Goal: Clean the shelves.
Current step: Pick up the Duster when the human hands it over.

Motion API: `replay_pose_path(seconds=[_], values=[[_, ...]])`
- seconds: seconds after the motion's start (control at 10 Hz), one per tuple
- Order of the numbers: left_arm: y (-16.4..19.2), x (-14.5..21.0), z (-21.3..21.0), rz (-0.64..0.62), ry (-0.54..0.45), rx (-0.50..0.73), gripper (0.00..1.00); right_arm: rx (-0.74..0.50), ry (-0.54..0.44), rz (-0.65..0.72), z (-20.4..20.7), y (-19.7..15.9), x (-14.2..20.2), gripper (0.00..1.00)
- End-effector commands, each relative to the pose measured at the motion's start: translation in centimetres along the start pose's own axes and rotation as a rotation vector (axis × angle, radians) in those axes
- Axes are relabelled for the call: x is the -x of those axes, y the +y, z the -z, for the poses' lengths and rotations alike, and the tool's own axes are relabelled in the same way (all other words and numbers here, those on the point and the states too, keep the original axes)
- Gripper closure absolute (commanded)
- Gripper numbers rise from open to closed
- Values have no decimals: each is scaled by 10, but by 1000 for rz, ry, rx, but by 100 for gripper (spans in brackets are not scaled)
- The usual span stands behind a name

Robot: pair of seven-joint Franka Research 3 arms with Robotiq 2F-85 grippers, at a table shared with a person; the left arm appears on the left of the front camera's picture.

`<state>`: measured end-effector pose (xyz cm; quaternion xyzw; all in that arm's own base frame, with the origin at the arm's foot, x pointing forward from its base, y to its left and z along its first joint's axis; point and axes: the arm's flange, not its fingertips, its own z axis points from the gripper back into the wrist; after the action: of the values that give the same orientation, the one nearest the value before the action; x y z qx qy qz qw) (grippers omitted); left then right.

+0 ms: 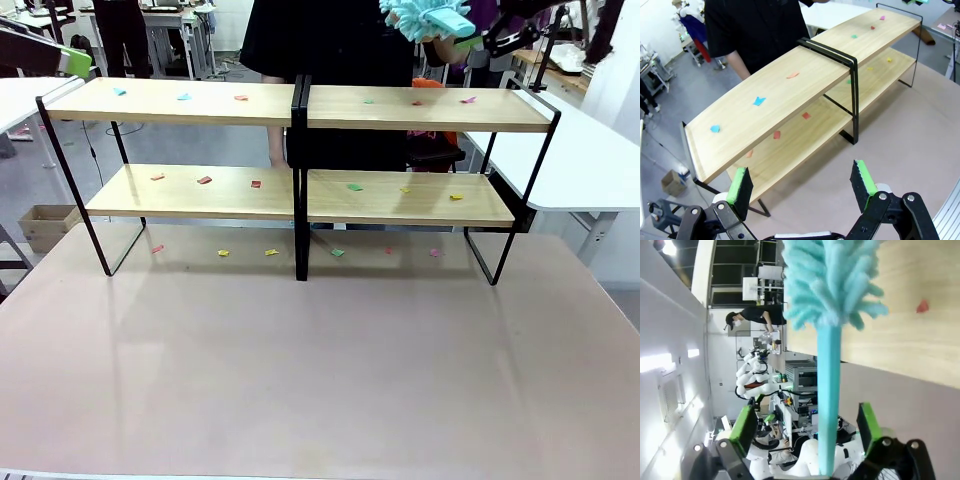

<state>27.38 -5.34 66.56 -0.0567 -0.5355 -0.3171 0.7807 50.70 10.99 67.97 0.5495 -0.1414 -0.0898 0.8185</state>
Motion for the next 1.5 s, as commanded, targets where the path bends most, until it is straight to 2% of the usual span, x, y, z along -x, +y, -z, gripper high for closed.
replay_pose_path(seconds=[0.0, 1.2, 1.3, 1.4], values=[[0, 0, 0, 0, -3, 1, 0, -46, 8, 6, 1, -4, -13, 0], [0, 0, 0, 0, -3, 1, 0, -48, 51, -13, -3, -8, -13, 0], [0, 0, 0, 0, -3, 1, 0, -48, 49, -9, -3, -9, -13, 19], [0, 0, 0, 0, -3, 1, 0, -44, 52, -5, -2, -9, -13, 51]])
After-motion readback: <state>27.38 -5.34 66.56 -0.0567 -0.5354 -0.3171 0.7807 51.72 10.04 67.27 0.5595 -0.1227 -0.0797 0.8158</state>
